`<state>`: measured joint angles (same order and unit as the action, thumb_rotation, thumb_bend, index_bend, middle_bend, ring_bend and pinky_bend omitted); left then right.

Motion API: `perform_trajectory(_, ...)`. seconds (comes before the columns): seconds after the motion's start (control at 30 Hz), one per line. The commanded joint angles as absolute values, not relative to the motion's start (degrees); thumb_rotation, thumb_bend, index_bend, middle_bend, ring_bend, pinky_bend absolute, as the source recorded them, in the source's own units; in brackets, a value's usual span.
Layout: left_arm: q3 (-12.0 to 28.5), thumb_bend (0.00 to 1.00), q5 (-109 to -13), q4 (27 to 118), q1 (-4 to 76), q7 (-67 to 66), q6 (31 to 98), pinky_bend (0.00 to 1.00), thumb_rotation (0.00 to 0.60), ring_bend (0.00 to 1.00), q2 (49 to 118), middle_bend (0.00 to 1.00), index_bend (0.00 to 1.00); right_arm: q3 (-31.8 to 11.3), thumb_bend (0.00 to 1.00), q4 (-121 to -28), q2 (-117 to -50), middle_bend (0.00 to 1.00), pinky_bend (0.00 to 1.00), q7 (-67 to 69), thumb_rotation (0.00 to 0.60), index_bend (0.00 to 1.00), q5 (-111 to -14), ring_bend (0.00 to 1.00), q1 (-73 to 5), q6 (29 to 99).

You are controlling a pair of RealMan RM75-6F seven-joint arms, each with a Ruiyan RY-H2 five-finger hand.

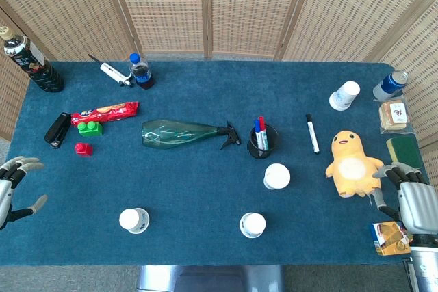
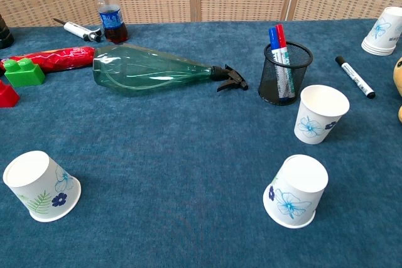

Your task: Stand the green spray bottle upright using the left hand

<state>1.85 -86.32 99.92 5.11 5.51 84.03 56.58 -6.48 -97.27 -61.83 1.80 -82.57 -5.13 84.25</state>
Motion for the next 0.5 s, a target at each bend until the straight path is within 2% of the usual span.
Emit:
perform_trajectory(0.03,1.81,0.3,-86.14,99.85,5.24,5.34,83.7,0.25,0.6,0.21,56.67,0.27,0.3,-6.58,0.52,-97.32,-61.85,0.37,0.23,1.64,0.6,0.41,-82.4,0.21,-5.28,84.06)
perform_trajectory(0.37,3.25,0.3,-87.0,100.72,6.76,5.13,83.61,0.25,0.6,0.21,54.46,0.27,0.3,-6.38,0.52,-97.75,-61.72,0.37,0.23,2.15,0.6,0.41,-82.95,0.21,-4.8,85.01)
perform_trajectory(0.5,4.21,0.3,-87.17,102.23,8.81,4.44,81.48,0.25,0.6,0.21,52.57,0.27,0.29,-6.08,0.52,-97.88,-61.73,0.37,0.23,2.32,0.6,0.41,-83.15,0.21,-4.37,85.45)
